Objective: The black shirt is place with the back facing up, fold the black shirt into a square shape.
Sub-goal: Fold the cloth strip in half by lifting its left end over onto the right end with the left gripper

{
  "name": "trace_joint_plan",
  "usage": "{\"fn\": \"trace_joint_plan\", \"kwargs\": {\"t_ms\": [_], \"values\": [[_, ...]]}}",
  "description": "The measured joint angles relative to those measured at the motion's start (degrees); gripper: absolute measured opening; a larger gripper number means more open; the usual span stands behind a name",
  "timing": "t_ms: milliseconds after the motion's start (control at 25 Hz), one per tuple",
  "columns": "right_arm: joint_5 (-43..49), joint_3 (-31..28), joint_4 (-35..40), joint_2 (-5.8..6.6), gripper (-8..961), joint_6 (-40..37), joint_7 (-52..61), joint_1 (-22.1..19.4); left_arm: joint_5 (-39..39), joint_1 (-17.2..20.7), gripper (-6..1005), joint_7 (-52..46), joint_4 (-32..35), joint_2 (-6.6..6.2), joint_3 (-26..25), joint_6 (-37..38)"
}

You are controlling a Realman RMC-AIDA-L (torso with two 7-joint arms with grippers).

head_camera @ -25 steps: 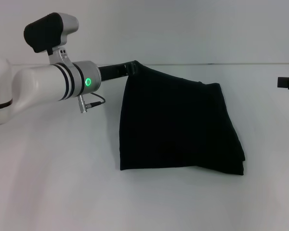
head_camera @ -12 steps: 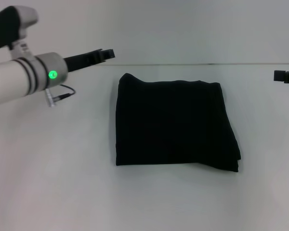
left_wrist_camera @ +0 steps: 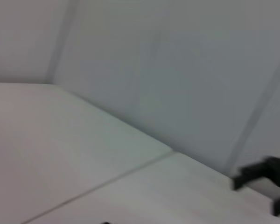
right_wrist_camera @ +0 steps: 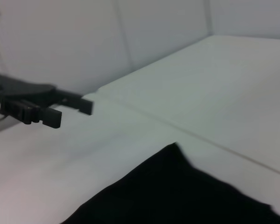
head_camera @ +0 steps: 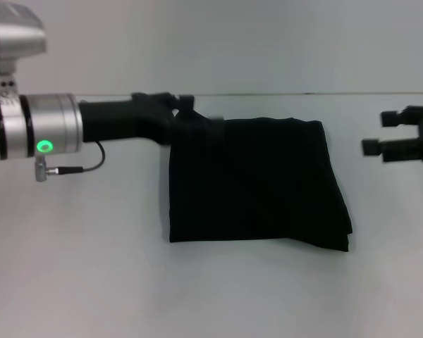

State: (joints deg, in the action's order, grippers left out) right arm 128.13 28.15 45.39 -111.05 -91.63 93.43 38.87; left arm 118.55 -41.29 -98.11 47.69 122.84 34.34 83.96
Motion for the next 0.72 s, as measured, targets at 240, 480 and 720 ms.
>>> {"fn": "trace_joint_plan", "kwargs": {"t_ms": [240, 480, 720], "values": [[2.4, 9.3, 5.0, -3.36, 894, 3.3, 1.1, 0.2, 5.3, -1.5, 910, 6.6, 0.2, 0.1, 6.4, -1.4], [5.6, 12.2, 6.6, -4.6, 894, 5.9, 4.0, 0.6, 8.2, -1.7, 950, 6.6, 0.5, 0.56, 10.1, -3.1], [5.7, 12.1, 6.6, -4.67, 894, 6.0, 4.4, 0.7, 9.3, -1.7, 949, 6.2, 0.9, 0.82, 11.3, -3.3]]}}
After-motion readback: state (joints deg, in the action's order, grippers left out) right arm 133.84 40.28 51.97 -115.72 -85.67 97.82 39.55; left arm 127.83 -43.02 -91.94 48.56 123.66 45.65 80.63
